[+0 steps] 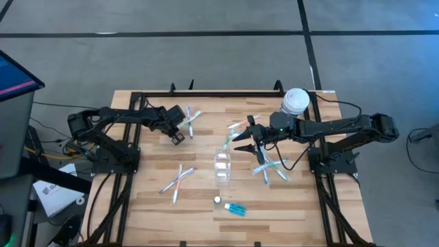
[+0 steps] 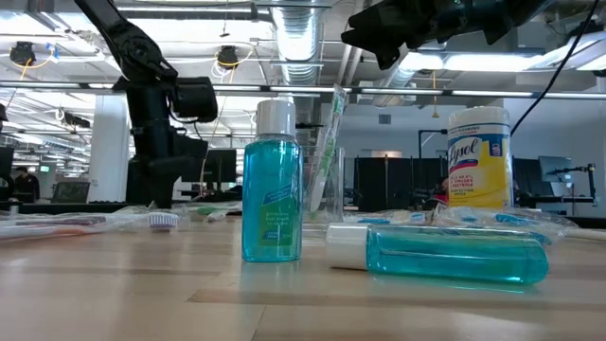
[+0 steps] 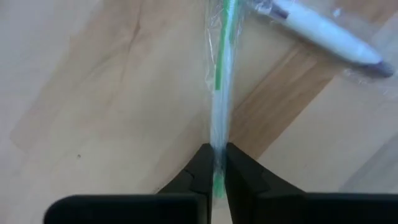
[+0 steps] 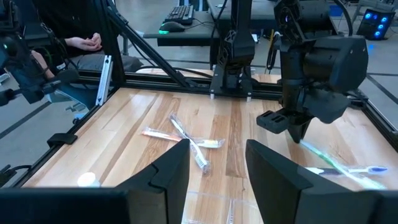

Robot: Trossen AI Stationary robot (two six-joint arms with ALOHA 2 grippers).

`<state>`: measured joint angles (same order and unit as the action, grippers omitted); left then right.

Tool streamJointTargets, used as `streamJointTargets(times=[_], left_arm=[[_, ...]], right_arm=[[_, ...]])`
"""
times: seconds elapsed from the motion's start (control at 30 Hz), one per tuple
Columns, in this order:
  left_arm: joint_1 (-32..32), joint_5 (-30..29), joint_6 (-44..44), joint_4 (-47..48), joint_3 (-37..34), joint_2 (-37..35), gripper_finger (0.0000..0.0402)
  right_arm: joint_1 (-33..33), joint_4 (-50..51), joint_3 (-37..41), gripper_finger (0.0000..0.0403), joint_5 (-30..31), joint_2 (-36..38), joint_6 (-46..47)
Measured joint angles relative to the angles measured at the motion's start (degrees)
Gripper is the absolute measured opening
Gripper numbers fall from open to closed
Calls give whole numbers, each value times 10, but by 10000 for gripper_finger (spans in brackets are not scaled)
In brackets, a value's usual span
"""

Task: Pick & Place toothbrushing station
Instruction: Put the top green toothbrush into the transparent organizer

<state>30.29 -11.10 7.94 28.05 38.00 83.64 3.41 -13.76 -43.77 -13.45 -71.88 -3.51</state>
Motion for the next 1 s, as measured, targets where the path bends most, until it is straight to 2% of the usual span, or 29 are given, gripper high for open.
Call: streamJointTargets(times=[0.23, 0.6, 0.77, 1.0], left_arm=[[-16, 5, 15, 4, 0, -106, 15], [-103, 6, 46, -33, 0, -303, 15], [-153, 6, 49, -96, 0, -344, 17], [-221, 6, 45, -182, 0, -347, 19]], right_arm=[[2, 0, 0, 147, 0, 0, 0], [4, 0, 0, 147, 0, 0, 0], [4, 0, 0, 147, 0, 0, 0], [4, 0, 0, 147, 0, 0, 0]])
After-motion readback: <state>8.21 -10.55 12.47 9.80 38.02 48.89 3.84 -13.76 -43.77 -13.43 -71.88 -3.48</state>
